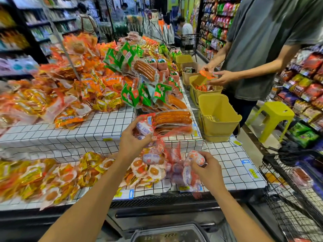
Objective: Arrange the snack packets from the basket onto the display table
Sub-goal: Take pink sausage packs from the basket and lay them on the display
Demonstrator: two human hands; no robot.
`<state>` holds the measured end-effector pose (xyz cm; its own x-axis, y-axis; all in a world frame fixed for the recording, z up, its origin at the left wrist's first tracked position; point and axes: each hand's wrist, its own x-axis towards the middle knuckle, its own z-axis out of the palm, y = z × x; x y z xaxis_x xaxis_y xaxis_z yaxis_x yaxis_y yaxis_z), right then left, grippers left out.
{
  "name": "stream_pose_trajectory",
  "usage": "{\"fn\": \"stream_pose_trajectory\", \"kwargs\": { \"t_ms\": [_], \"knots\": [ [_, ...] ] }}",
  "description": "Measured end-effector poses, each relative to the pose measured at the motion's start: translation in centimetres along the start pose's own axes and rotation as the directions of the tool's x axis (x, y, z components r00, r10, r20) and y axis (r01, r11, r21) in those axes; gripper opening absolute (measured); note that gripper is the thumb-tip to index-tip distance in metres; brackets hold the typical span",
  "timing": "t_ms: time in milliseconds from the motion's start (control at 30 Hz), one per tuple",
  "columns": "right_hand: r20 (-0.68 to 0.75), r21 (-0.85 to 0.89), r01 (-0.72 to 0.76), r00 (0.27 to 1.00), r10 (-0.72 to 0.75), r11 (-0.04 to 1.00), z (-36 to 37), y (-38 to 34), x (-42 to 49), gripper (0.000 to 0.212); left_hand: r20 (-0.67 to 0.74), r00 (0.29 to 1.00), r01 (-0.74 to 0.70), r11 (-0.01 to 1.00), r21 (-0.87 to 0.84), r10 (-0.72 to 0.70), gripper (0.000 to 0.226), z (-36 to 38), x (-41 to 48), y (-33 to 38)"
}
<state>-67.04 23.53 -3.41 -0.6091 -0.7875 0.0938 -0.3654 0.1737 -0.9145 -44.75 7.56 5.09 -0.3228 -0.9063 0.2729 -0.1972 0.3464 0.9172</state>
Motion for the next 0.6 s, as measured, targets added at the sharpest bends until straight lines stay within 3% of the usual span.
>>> {"fn": "stream_pose_trajectory", "kwargs": {
  "t_ms": [367,600],
  "knots": [
    [-0.022,0.050,0.022,1.000,-0.021,0.998,1.3,-2.0,-0.2,0.030,-0.036,0.999,-0.010,1.000,-0.012,0.009,0.063,-1.8,-0.5,2.1],
    [0.020,-0.007,-0.016,1.000,0.016,1.000,1.9,-1.2,-0.4,0.036,0.097,0.991,-0.106,0.984,0.141,0.093,0.066,-0.7,-0.2,2.7]
  ]
}}
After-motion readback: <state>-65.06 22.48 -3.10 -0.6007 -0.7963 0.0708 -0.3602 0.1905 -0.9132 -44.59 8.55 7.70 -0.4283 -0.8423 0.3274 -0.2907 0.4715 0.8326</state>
